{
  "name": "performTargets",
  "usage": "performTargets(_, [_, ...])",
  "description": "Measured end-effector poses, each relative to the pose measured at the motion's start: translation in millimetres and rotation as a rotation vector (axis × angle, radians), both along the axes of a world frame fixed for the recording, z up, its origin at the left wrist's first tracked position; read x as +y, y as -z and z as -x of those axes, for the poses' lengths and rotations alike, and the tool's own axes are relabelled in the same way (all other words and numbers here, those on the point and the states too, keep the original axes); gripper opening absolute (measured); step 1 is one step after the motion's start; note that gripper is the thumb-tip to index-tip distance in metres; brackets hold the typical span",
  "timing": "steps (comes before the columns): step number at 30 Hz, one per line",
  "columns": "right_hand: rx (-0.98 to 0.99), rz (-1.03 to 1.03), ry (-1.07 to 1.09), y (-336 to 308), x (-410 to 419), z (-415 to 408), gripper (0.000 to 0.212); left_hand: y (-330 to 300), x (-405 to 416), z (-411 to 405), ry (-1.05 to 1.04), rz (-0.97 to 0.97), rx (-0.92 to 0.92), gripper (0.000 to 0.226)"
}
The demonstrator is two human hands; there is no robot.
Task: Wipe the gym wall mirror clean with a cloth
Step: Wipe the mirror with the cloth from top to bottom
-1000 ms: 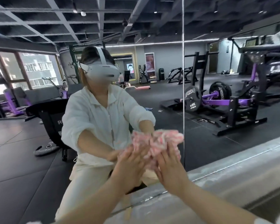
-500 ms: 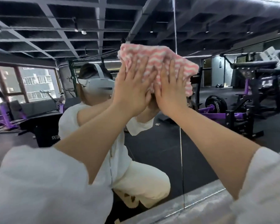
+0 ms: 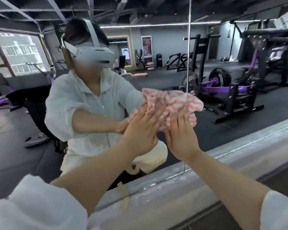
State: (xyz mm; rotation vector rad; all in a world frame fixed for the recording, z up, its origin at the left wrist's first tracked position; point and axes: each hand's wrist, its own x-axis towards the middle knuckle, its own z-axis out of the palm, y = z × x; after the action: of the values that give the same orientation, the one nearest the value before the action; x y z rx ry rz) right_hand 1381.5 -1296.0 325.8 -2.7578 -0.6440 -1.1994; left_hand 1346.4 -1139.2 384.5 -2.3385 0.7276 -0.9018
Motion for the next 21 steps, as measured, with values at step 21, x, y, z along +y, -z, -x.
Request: performTargets(21, [0.595, 0.05, -0.234, 113.1, 42.7, 63.8, 0.052, 130.8, 65.6, 64.0, -0.151, -0.433, 0.594, 0.054])
